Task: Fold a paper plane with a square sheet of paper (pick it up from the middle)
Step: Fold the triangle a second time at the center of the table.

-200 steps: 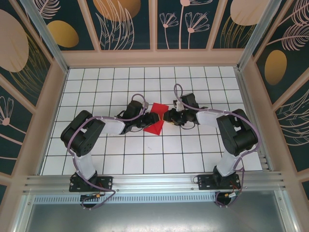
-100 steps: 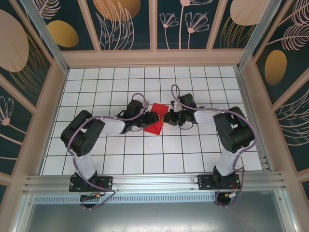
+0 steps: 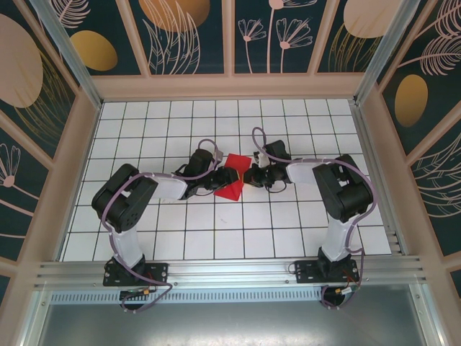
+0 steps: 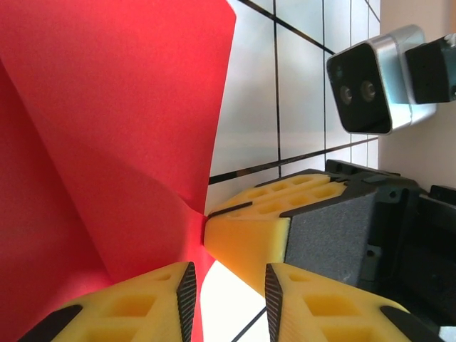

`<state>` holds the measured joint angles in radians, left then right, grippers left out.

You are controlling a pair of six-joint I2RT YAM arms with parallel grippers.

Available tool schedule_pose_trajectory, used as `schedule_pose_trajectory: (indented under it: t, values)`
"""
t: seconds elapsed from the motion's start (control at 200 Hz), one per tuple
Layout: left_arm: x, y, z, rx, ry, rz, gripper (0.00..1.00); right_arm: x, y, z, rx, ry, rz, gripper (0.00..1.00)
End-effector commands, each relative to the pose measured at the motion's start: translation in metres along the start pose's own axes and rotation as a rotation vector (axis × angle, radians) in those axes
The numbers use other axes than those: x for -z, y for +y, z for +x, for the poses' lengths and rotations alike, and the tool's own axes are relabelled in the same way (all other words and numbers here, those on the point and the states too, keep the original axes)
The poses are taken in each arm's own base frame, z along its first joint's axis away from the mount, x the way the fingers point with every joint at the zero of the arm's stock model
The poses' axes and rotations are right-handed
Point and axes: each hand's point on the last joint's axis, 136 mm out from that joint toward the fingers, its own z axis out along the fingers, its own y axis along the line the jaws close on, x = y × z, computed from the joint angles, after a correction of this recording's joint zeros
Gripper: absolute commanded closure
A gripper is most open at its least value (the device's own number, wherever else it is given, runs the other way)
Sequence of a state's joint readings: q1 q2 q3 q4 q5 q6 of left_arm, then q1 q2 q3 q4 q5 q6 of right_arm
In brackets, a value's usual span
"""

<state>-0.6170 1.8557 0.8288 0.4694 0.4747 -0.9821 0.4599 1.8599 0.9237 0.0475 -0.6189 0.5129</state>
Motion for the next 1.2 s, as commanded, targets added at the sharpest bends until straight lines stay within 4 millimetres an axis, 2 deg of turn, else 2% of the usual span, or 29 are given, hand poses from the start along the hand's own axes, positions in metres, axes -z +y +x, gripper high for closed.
schedule_pose_trajectory:
  t: [0.0,0.49,0.726,1.196]
  values:
    - [-0.004,-0.005,-0.003,0.003,0.01,0.03,0.65,-0.002,0.002,-0.011,0.042,-0.02,0.013,0.89]
    - [-0.005,-0.009,-0.002,-0.004,0.023,0.047,0.66,-0.006,-0.005,-0.015,0.044,-0.018,0.044,0.89]
    - [-0.007,-0.007,-0.001,0.003,0.025,0.042,0.67,-0.005,-0.001,-0.016,0.058,-0.019,0.041,0.89]
    - [-0.003,0.022,0.004,0.017,0.015,-0.087,0.64,-0.006,0.002,-0.021,0.08,-0.025,0.044,0.89]
